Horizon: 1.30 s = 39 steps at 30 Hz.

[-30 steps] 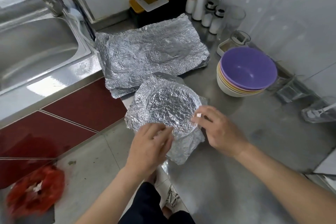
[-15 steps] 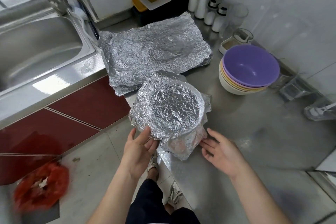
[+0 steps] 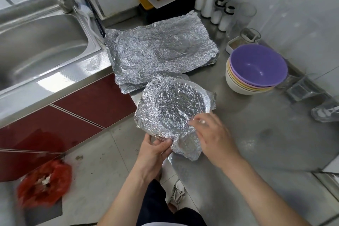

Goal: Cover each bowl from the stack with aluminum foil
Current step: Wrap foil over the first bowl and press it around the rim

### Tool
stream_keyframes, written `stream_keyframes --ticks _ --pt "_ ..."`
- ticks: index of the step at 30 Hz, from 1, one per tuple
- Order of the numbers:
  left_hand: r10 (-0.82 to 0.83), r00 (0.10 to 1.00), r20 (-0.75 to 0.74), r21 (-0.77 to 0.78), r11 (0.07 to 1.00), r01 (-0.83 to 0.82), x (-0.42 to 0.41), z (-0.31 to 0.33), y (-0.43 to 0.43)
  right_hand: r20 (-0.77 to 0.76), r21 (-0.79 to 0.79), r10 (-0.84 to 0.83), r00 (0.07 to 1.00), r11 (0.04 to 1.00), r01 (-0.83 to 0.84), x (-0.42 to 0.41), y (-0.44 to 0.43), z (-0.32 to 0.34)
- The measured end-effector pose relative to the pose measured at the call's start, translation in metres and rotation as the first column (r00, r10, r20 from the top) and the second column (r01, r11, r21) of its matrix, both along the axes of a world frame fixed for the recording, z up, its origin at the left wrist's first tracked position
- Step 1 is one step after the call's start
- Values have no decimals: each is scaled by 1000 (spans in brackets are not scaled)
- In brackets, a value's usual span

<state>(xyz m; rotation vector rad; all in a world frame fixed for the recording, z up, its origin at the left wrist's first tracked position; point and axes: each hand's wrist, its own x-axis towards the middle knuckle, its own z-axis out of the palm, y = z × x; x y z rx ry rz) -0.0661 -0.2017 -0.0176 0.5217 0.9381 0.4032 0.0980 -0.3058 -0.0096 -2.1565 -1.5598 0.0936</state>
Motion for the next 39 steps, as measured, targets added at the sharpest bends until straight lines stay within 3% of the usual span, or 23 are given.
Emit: stream_keyframes --ticks 11,13,15,17,19,22,24,26,28,29,31,33,39 --pt "57 986 -156 132 991 -36 -3 1 1 46 4 94 994 996 -94 5 5 -6" --pt "135 927 -349 325 946 -15 -18 10 5 44 -11 92 995 996 -91 8 6 -5" --pt "388 802 -455 646 764 -3 -30 25 10 45 -37 103 994 994 -101 10 6 -4" --pt "548 757 -357 860 509 38 -29 46 14 49 -55 123 991 991 -120 10 6 -3" --pt "592 758 -274 933 355 60 -18 62 20 56 -64 135 989 989 -132 11 5 -4" --pt "621 776 -113 973 226 -39 -9 88 31 55 -68 143 988 988 -140 13 5 -3" --pt "639 768 -48 999 40 30 -18 102 38 60 -63 153 986 987 -149 15 6 -2" --pt "545 827 -138 963 -122 241 -18 113 39 77 -63 169 983 984 -164 16 5 -1" --pt "225 884 -410 880 -156 448 -1 107 40 98 -57 190 977 981 -185 16 5 -2" --pt "70 836 -545 803 -243 544 10 92 41 105 -53 199 974 979 -195 17 5 -2" --pt "-78 695 -715 641 -469 608 25 50 40 115 -52 211 971 977 -206 18 3 -3" --pt "-99 619 -779 564 -542 623 25 16 43 126 -59 222 967 975 -216 24 -2 -3" --pt "-13 714 -700 579 -597 556 6 -11 36 166 -34 276 947 961 -274 44 -13 -6"
